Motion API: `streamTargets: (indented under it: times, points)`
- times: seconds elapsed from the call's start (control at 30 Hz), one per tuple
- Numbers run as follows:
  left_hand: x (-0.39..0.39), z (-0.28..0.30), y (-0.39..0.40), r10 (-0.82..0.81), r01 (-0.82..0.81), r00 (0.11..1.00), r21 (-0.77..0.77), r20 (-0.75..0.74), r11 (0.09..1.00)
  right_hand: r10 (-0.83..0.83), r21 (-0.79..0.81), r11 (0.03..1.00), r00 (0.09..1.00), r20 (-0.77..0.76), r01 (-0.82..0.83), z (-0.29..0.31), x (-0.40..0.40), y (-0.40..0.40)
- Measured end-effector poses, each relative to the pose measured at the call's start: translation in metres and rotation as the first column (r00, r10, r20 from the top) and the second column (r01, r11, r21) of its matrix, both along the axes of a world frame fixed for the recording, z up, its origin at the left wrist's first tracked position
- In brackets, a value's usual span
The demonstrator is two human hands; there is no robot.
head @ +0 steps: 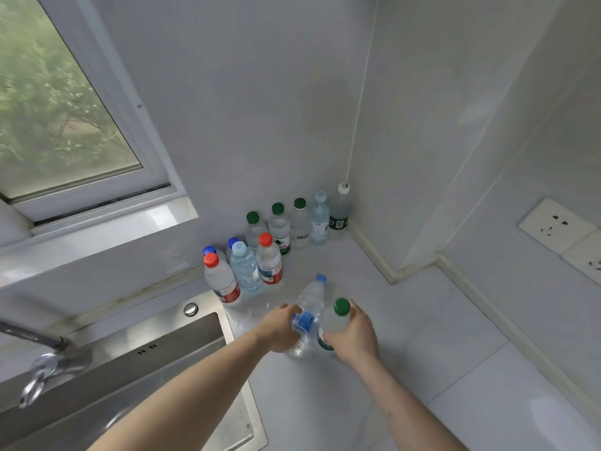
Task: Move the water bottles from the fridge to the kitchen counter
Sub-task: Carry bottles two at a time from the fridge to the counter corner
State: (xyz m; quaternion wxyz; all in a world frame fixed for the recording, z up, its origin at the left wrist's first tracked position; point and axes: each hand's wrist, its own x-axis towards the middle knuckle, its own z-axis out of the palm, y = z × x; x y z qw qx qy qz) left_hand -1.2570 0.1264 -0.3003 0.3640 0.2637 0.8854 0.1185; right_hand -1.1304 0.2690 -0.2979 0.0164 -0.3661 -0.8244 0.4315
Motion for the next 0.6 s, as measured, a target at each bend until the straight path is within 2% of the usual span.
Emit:
streamTargets:
  times: [0.23, 0.43, 0.6]
  points:
    - [-0.018, -0.025, 0.033, 0.062, -0.064, 0.998, -0.071, -0.029, 0.995, -0.115, 0.109, 0.987, 0.993, -0.027, 0.118, -0.006, 0.022, 0.035]
    - [-0.033, -0.039, 0.061, 0.116, -0.125, 0.984, -0.067, -0.132, 0.990, -0.204, -0.008, 0.979, 0.974, -0.094, 0.205, -0.011, 0.031, 0.036]
    - [-0.038, -0.045, 0.084, 0.082, -0.094, 0.988, -0.089, -0.129, 0.992, -0.276, -0.077, 0.960, 0.953, -0.122, 0.268, -0.017, 0.023, 0.034]
